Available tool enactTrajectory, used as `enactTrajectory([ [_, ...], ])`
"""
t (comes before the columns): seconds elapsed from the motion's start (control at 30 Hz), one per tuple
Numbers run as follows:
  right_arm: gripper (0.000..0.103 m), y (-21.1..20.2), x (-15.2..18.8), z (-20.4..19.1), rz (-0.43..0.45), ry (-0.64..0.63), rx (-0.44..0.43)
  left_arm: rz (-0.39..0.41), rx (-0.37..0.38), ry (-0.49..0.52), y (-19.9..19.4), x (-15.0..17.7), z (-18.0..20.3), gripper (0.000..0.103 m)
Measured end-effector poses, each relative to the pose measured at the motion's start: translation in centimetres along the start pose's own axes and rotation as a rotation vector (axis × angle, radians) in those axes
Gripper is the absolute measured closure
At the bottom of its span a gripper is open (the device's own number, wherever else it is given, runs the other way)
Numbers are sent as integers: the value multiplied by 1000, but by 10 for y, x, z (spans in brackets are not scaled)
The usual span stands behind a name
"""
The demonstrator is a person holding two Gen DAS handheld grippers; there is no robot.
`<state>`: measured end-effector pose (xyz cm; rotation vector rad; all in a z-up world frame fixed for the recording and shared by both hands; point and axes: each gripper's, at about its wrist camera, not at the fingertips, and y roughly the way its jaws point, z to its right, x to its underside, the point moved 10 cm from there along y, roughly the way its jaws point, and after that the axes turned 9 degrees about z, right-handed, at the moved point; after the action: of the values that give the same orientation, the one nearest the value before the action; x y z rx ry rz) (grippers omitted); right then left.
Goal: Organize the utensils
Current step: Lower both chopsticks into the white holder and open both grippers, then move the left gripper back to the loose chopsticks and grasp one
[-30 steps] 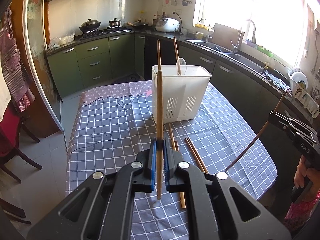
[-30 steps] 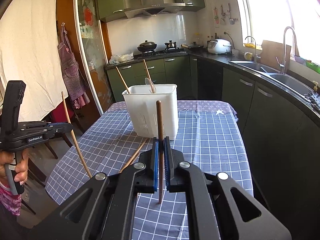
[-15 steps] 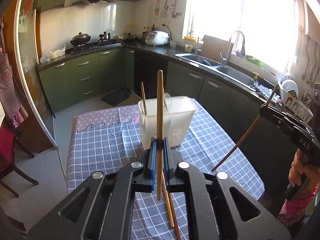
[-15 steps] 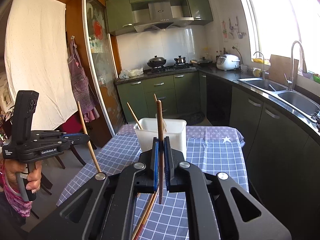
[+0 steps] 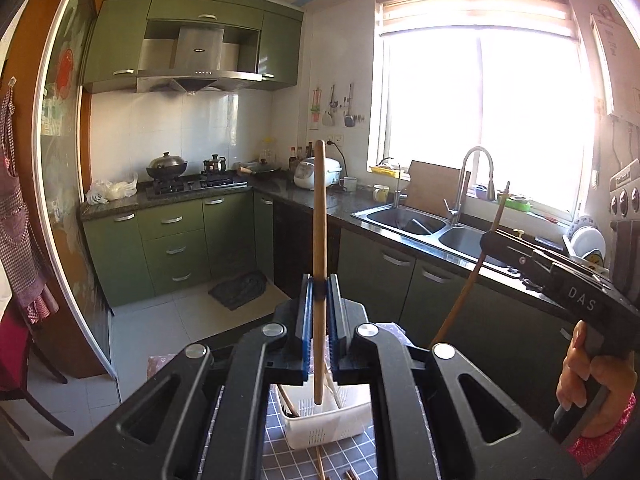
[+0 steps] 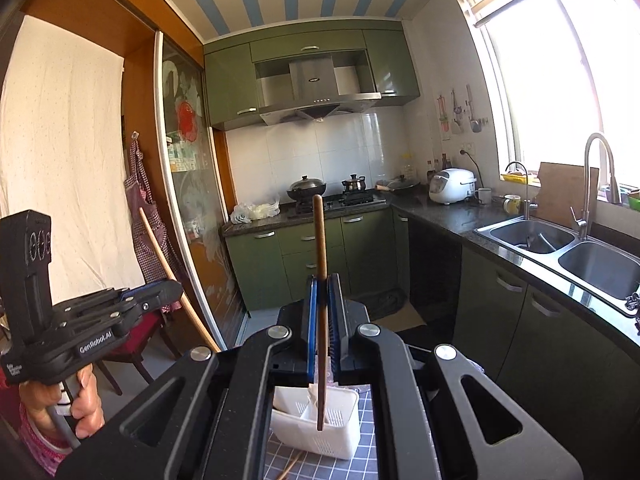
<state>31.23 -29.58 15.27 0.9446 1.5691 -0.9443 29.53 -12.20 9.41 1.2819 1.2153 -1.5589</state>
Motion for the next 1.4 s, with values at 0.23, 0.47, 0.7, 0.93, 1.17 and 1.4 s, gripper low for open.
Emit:
enactTrajectory([
  [0.23, 97, 78, 63, 19, -150, 39, 12, -133, -49, -30, 61, 62, -18, 96],
  [0.47, 97, 107, 125, 22, -243, 18, 26, -234, -61, -15, 87, 114, -25, 96],
  [0.7, 94, 110, 153, 17, -286, -4, 24, -271, -52, -14, 87, 135, -26, 96],
  [0.93, 86, 65, 131, 1, -218, -15, -2, -236, -48, -29, 58, 120, -25, 80],
  [1.17, 68, -13, 152, 5, -219, -29, 52, -252, -51, -32, -8, 128, -28, 51],
  [1.4, 57, -51, 259, 25, -449, -11, 112, -504, -5, -83, -39, 217, -26, 53],
])
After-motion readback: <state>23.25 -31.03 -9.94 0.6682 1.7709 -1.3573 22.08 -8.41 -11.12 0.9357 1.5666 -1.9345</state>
